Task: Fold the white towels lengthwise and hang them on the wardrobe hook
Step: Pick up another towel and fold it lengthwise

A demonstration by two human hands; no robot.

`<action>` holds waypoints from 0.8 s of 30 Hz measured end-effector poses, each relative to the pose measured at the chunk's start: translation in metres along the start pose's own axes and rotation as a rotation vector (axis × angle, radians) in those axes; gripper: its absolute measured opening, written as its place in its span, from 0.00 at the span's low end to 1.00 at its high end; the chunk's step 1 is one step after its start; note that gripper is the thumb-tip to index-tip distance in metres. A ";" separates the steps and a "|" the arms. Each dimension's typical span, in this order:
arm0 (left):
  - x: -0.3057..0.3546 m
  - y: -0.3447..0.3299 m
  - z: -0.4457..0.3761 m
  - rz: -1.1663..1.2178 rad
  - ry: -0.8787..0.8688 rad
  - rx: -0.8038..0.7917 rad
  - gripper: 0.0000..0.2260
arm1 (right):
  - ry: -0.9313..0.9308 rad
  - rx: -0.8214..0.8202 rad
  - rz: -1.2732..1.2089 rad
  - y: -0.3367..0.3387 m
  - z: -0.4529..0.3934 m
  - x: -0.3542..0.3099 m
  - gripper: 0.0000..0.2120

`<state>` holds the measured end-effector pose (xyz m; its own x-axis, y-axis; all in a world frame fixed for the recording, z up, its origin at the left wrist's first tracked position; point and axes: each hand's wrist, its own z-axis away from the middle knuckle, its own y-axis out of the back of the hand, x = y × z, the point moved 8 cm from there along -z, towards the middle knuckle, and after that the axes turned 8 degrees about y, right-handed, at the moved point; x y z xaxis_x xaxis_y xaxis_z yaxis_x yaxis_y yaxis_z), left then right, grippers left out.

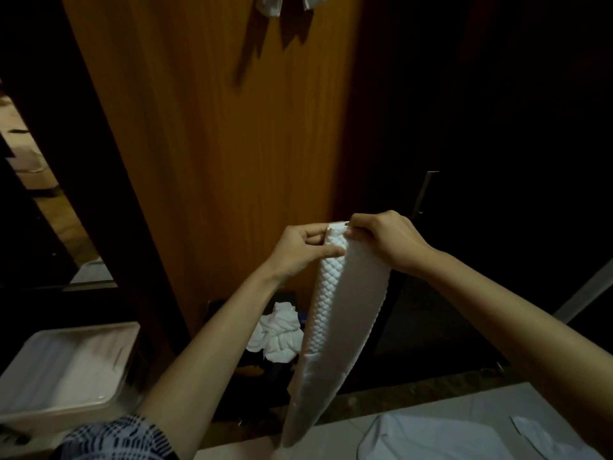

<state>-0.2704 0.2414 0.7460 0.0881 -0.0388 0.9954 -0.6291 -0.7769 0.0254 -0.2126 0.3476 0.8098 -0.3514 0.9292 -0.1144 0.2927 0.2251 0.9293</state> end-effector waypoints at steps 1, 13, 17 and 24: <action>0.004 0.001 0.001 -0.007 -0.015 0.013 0.14 | 0.009 0.005 0.006 0.001 -0.001 -0.002 0.11; 0.040 0.007 -0.008 0.045 -0.231 0.112 0.15 | -0.314 0.302 -0.999 -0.011 0.031 0.048 0.34; 0.051 0.008 -0.012 0.095 -0.257 0.147 0.14 | -0.297 0.356 -1.342 -0.046 0.038 0.040 0.22; 0.057 0.017 -0.017 0.182 -0.226 0.030 0.17 | -0.341 0.558 -1.315 -0.025 0.018 0.030 0.09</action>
<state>-0.2892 0.2364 0.8045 0.1481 -0.3157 0.9372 -0.6278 -0.7623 -0.1575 -0.2150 0.3748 0.7765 -0.4318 -0.0249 -0.9016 0.2613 0.9533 -0.1514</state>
